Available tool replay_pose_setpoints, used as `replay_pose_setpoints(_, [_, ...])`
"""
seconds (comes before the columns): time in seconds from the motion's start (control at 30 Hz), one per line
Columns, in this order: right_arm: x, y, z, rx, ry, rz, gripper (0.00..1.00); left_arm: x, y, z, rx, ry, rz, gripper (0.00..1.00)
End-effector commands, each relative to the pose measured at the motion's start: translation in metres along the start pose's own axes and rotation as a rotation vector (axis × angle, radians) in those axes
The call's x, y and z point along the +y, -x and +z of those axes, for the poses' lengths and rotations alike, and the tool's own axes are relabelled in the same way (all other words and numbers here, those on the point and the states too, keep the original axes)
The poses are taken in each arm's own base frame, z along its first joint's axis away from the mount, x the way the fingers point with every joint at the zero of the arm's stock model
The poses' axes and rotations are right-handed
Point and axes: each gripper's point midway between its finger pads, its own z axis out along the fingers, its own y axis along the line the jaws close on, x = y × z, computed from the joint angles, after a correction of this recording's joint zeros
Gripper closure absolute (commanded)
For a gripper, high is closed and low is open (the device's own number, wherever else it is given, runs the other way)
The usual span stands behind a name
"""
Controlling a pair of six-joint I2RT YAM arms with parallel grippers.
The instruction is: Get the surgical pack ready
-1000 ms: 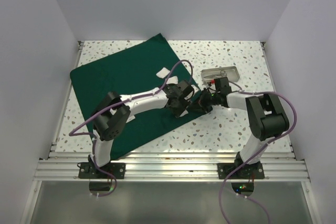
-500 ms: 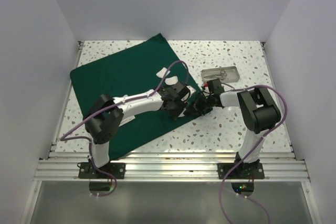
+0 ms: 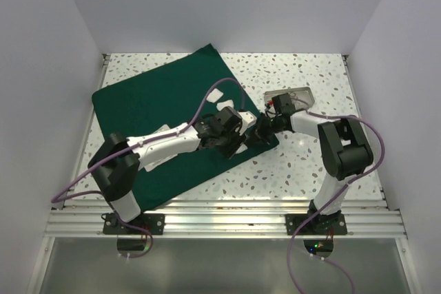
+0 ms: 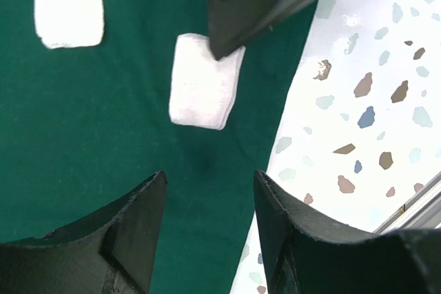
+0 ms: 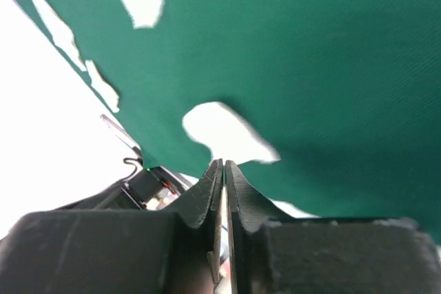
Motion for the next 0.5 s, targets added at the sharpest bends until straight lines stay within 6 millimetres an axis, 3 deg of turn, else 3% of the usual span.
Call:
replay_pose_setpoints(0.0, [0.037,0.010,-0.045,-0.078,-0.014,-0.107,0.88,-0.010,0.027,0.009,-0.077,-0.035,0.056,0.42])
replay_pose_setpoints(0.07, [0.044,0.022,-0.063,-0.131,-0.044,-0.147,0.78,-0.013,0.029,0.014,-0.069,-0.036,0.077,0.41])
replay_pose_setpoints(0.17, [0.029,0.030,-0.092,-0.173,-0.074,-0.100,0.66,-0.016,0.030,0.021,-0.059,-0.025,0.120,0.41])
replay_pose_setpoints(0.33, [-0.023,0.040,-0.139,-0.277,-0.029,0.056,0.62,-0.019,0.025,0.035,-0.035,0.003,0.212,0.40])
replay_pose_setpoints(0.47, [-0.047,0.034,-0.152,-0.304,-0.032,0.101,0.62,-0.020,0.021,0.046,-0.019,0.026,0.279,0.39])
